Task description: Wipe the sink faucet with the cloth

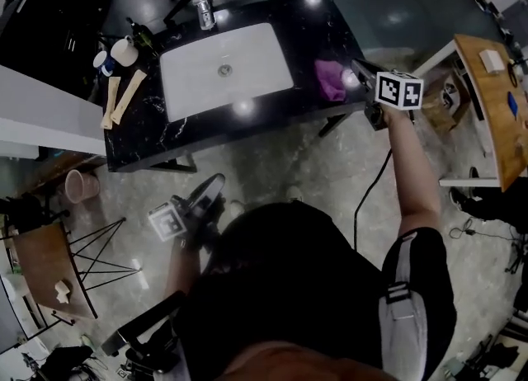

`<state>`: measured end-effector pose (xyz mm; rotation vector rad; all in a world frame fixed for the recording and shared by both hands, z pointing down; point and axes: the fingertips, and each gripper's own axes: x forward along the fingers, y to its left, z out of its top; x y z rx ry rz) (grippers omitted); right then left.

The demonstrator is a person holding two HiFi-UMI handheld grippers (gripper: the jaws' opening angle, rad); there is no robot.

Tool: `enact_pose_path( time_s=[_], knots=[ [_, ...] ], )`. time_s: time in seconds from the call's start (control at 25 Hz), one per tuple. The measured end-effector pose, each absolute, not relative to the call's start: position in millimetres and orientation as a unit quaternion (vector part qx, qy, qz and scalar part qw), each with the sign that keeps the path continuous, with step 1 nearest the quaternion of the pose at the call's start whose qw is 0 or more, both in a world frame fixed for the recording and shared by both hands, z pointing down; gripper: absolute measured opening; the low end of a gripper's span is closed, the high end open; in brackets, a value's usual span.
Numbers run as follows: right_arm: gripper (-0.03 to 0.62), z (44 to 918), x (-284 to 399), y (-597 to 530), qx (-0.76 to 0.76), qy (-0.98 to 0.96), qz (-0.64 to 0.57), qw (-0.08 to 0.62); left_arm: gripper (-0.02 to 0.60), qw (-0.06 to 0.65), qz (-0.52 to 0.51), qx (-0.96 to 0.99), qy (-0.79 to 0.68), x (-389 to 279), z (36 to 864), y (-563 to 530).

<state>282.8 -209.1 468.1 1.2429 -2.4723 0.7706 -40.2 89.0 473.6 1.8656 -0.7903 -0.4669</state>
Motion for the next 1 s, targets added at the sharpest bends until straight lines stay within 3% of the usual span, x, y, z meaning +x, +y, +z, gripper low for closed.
enact_pose_path(
  time_s=[0.12, 0.24, 0.52, 0.8, 1.0],
  knots=[
    [0.011, 395.3, 247.0, -168.8, 0.384, -0.882, 0.272, -0.005, 0.0, 0.495, -0.182, 0.784, -0.327, -37.7, 468.4, 87.5],
    [0.011, 352.3, 196.1, -108.0, 0.322, -0.906, 0.264, -0.077, 0.0, 0.467, -0.155, 0.807, -0.328, -35.3, 459.7, 85.7],
    [0.011, 427.6, 74.0, 39.7, 0.215, -0.924, 0.316, 0.01, 0.0, 0.416, -0.109, 0.841, -0.329, -29.3, 449.6, 88.4],
    [0.011, 447.7, 46.9, 85.2, 0.159, -0.935, 0.306, 0.078, 0.0, 0.418, -0.11, 0.849, -0.305, -22.0, 451.7, 96.1],
    [0.011, 436.9, 40.1, 81.8, 0.154, -0.943, 0.287, 0.069, 0.0, 0.406, -0.092, 0.858, -0.301, -19.1, 449.0, 99.5]
  ],
)
